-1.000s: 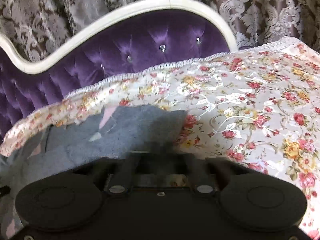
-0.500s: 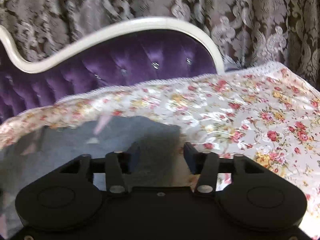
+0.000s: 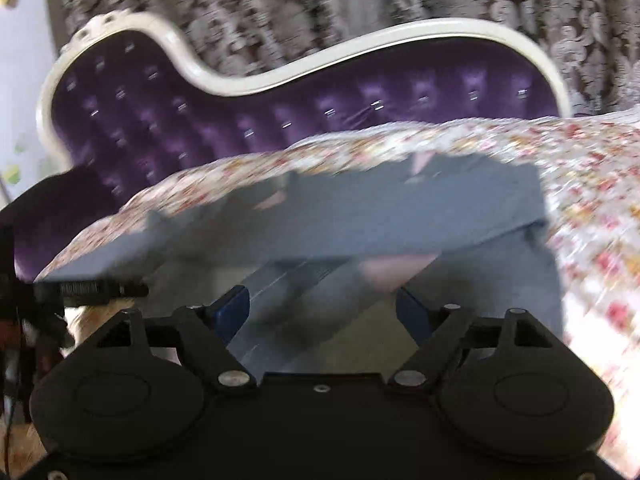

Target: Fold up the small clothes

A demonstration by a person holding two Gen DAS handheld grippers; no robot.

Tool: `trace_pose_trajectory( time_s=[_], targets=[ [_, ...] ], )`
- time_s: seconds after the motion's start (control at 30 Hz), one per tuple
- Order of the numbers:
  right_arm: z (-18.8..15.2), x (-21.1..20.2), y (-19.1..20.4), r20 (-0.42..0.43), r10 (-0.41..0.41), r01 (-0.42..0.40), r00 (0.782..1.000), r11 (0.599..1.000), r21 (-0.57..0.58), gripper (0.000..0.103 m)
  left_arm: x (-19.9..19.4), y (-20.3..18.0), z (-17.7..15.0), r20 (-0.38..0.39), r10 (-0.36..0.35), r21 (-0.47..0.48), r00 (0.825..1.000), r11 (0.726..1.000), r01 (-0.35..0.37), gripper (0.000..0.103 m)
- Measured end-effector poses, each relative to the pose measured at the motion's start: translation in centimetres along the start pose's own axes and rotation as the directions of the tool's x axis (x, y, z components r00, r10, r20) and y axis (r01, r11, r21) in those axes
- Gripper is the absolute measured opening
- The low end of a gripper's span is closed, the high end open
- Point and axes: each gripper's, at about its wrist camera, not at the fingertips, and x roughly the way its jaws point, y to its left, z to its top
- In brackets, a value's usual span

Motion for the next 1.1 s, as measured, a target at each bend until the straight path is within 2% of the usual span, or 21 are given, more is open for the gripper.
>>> trace_pose_trajectory(
  time_s=[0.17, 0.27, 0.3, 0.37, 0.57, 0.7, 0.97, 1.07, 1.1],
  targets=[
    [-1.8, -0.6, 2.5, -0.016, 0.059, -0.060, 0.998, 0.998, -0.028, 0.082, -3.6, 7.3, 0.0, 0.102, 0.111, -0.140, 0.989, 0.985, -0.096, 0.101],
    [-2.4, -0.6, 3.7, -0.027, 0.080, -0.081, 0.996, 0.996, -0.032, 0.082, -4.7, 10.7, 0.2, 0.123, 0.189, -0.176, 0.974, 0.970, -0.166, 0.096],
    [-2.5, -0.4, 3.9, -0.032, 0.086, -0.087, 0.996, 0.996, -0.030, 0.082, -5.0, 11.5, 0.3, 0.126, 0.200, -0.186, 0.972, 0.967, -0.175, 0.091],
    [-2.8, -0.3, 4.6, -0.041, 0.087, -0.089, 0.995, 0.995, -0.034, 0.082, -5.1, 13.4, 0.4, 0.124, 0.215, -0.214, 0.969, 0.959, -0.185, 0.091],
    [-3.3, 0.0, 6.2, -0.059, 0.091, -0.094, 0.994, 0.994, -0.055, 0.082, -3.7, 17.8, 0.4, 0.118, 0.202, -0.319, 0.972, 0.935, -0.156, 0.091],
    [-3.2, 0.2, 7.0, -0.070, 0.095, -0.100, 0.993, 0.992, -0.072, 0.082, -2.4, 19.3, 0.3, 0.112, 0.207, -0.348, 0.972, 0.924, -0.157, 0.091],
    [-3.4, 1.3, 7.7, -0.104, 0.091, -0.101, 0.990, 0.991, -0.088, 0.082, -1.6, 19.8, 1.7, 0.187, 0.202, -0.347, 0.961, 0.929, -0.128, 0.090],
    [-3.6, 1.4, 7.9, -0.112, 0.093, -0.103, 0.989, 0.991, -0.089, 0.082, -1.5, 20.0, 2.4, 0.214, 0.205, -0.365, 0.955, 0.924, -0.116, 0.087],
    [-3.6, 1.5, 8.0, -0.113, 0.094, -0.105, 0.989, 0.990, -0.090, 0.082, -1.4, 20.2, 2.7, 0.214, 0.203, -0.367, 0.956, 0.923, -0.114, 0.081]
  ],
)
